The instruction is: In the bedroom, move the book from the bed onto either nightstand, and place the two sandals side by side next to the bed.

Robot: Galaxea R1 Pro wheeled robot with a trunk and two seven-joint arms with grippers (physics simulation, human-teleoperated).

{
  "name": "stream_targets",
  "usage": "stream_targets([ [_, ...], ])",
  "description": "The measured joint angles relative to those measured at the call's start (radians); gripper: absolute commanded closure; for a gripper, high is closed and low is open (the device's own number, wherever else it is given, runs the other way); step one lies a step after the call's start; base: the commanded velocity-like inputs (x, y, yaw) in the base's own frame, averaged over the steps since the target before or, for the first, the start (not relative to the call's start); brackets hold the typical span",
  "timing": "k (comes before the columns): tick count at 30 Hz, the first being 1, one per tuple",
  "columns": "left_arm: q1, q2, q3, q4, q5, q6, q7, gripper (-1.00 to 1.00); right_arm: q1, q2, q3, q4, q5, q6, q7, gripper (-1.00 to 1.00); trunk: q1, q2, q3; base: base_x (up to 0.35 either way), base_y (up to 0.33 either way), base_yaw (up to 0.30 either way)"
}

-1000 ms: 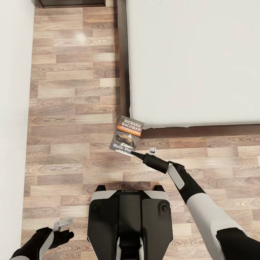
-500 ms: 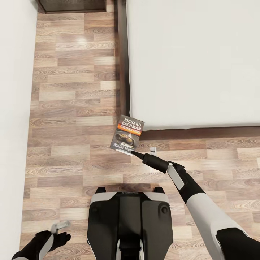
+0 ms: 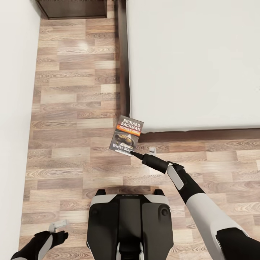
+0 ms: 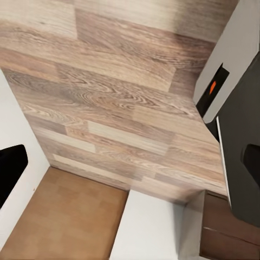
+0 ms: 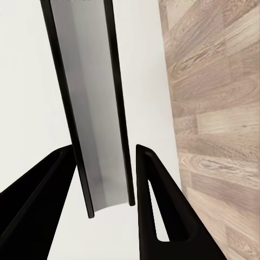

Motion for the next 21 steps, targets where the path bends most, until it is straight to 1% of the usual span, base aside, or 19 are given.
stream_targets([
  [6, 0.001, 0.004, -0.001, 0.0, 0.0, -0.039, 0.034, -1.0, 0.0, 0.0, 0.001, 0.001, 0.0, 0.0, 0.0, 1.0, 0.0, 0.0, 0.009, 0.0, 0.0, 0.0],
  [14, 0.003, 0.003, -0.001, -0.001, 0.001, -0.08, 0.044, -1.0, 0.0, 0.0, 0.001, 0.001, 0.0, 0.0, 0.0, 1.0, 0.0, 0.0, 0.022, 0.0, 0.0, 0.0],
  [21, 0.004, -0.001, 0.0, -0.006, 0.002, -0.092, 0.047, -1.0, 0.0, 0.001, 0.002, 0.001, 0.0, 0.0, 0.0, 1.0, 0.0, 0.0, 0.033, 0.0, 0.0, 0.0],
])
